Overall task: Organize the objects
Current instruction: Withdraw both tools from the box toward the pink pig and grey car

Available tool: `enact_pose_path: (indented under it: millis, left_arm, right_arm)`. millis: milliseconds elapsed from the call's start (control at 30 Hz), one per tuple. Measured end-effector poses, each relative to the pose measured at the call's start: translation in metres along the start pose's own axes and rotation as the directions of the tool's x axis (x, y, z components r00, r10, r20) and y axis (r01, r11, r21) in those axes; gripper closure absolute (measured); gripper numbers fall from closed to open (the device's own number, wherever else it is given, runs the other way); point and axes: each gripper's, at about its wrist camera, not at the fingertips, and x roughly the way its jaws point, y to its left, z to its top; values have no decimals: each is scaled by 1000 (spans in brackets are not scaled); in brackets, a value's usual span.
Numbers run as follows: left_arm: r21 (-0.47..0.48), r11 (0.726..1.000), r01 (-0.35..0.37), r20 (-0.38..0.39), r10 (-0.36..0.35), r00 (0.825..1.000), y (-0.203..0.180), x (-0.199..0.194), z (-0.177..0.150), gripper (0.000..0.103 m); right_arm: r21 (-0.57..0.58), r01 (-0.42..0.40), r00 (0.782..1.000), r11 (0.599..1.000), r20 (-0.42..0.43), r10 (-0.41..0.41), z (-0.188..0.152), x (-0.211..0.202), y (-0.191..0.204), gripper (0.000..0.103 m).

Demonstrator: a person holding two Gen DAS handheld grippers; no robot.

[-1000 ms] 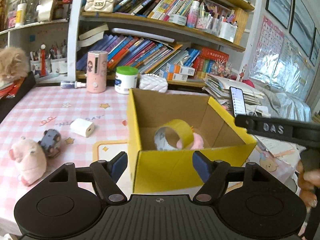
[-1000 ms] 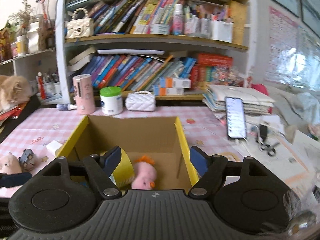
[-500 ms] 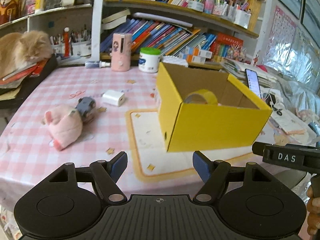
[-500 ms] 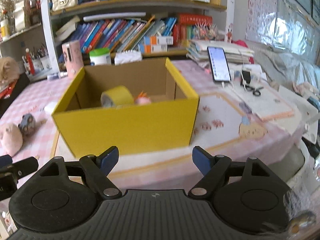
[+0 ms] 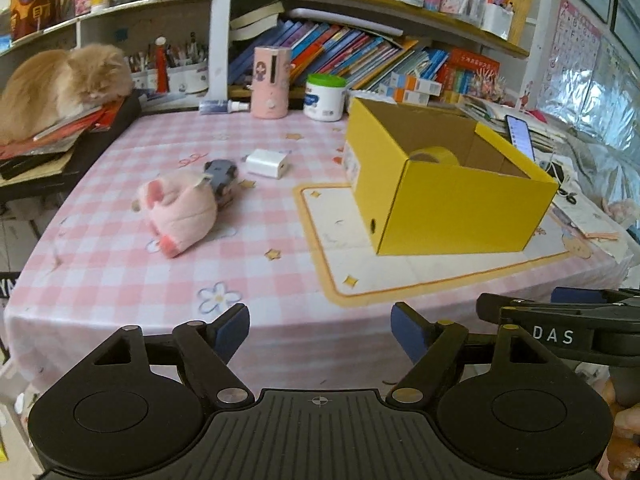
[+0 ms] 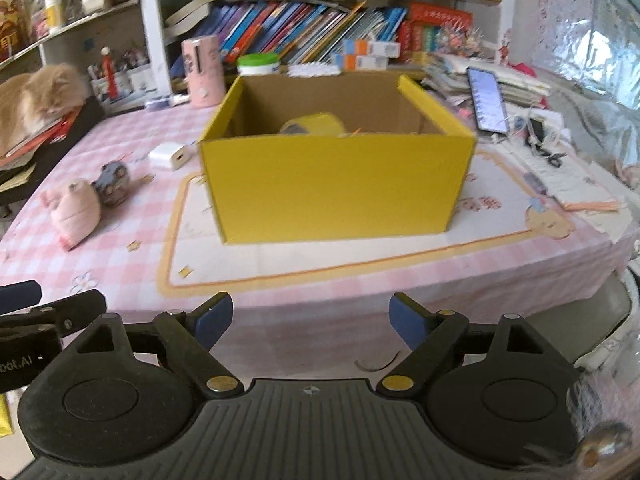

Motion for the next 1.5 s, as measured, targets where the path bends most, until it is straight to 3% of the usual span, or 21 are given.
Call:
enact_pose_path:
  millis: [533, 1367, 1500]
  left_arm:
    - [-54, 995, -87, -17, 87, 996, 38, -22, -11, 22]
    - [-64, 993, -98, 45, 101, 994, 65, -44, -13, 21]
    - [-66, 992, -104, 47, 107, 993, 68, -45, -13, 17]
  right_arm:
    - [-70, -120, 990, 990, -75, 115, -11, 1, 51, 18]
    - [-106, -134, 991, 985, -32, 131, -10, -17, 84, 17]
    - [-120, -143, 990, 982, -31, 140, -10, -18, 90, 17]
